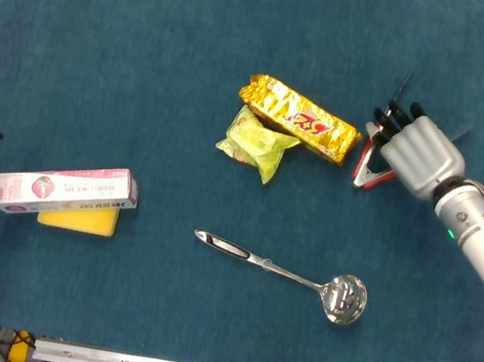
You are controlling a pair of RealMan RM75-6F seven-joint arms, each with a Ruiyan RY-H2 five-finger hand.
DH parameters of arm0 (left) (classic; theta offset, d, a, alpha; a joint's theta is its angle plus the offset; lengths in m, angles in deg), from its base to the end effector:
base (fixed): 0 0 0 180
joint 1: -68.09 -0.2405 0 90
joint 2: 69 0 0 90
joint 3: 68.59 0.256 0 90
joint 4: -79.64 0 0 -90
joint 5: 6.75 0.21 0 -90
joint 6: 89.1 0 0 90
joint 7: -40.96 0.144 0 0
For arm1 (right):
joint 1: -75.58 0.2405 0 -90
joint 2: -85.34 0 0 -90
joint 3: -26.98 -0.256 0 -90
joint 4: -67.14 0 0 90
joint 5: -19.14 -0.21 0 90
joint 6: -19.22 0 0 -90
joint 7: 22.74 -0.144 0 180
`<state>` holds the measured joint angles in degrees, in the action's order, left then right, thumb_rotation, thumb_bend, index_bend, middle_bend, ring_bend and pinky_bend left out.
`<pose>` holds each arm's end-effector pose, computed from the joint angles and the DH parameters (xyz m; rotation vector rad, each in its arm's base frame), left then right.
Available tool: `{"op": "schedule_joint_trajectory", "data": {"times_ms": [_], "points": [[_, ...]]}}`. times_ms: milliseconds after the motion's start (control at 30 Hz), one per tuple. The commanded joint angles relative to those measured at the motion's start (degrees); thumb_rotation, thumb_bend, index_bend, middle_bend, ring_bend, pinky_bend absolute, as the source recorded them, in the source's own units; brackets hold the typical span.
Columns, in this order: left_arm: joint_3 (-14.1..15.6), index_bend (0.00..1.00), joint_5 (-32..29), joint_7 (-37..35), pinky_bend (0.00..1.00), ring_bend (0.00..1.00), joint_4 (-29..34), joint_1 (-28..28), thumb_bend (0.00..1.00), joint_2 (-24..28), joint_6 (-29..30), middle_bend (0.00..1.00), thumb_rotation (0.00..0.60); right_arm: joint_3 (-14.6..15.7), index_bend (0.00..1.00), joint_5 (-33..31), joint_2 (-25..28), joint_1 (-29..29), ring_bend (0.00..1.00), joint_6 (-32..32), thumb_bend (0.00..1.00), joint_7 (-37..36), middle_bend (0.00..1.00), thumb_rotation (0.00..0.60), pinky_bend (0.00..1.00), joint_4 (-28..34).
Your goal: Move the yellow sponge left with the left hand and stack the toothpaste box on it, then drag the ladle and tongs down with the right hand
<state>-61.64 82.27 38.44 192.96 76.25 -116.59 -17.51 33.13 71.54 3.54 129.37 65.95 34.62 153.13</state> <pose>-0.2667 0.1464 0.1616 -1.6109 -1.2489 -0.7638 -0.1854 -0.3380 -0.0183 2.2532 -0.2130 0.1824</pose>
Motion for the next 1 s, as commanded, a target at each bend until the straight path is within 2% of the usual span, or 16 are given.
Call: {"op": "schedule_joint_trajectory", "data": {"times_ms": [33,500,600,733,867,1000], "points": [[0.0,0.11,0.0,0.0,0.19,0.05,0.0,0.1,0.34,0.0,-0.1,0.07,0.6,0.0,0.0,-0.2,-0.6,0.2,0.01,0.2,0.0,0.1,0.06,0.6,0.19,-0.7],[-0.2,0.11,0.1,-0.3,0.19,0.05,0.0,0.4,0.34,0.0,-0.7,0.07,0.6,1.4,0.0,-1.0,-3.7,0.7,0.01,0.8,0.0,2.3,0.09,0.6,0.18,-4.5],[-0.2,0.11,0.1,-0.3,0.19,0.05,0.1,0.4,0.34,0.0,-0.7,0.07,0.6,1.2,0.0,-1.0,-4.7,0.5,0.01,1.3,0.0,2.1,0.15,0.6,0.18,-5.6],[-0.2,0.11,0.1,-0.4,0.19,0.05,0.1,0.4,0.34,0.1,-0.7,0.07,0.6,1.0,0.0,-0.4,-5.9,0.0,0.05,2.3,0.0,2.0,0.27,0.6,0.19,-6.8],[-0.2,0.11,0.1,-0.6,0.19,0.05,-0.1,0.4,0.34,0.0,-0.8,0.07,0.6,0.6,0.08,-0.5,-6.3,-0.3,0.09,2.8,0.0,1.7,0.34,0.6,0.19,-7.3],[-0.2,0.11,0.2,-0.8,0.19,0.05,-0.2,0.4,0.34,-0.2,-0.9,0.07,0.6,0.7,0.13,-0.2,-6.2,-0.6,0.12,3.0,0.0,1.5,0.38,0.6,0.19,-7.5]]}}
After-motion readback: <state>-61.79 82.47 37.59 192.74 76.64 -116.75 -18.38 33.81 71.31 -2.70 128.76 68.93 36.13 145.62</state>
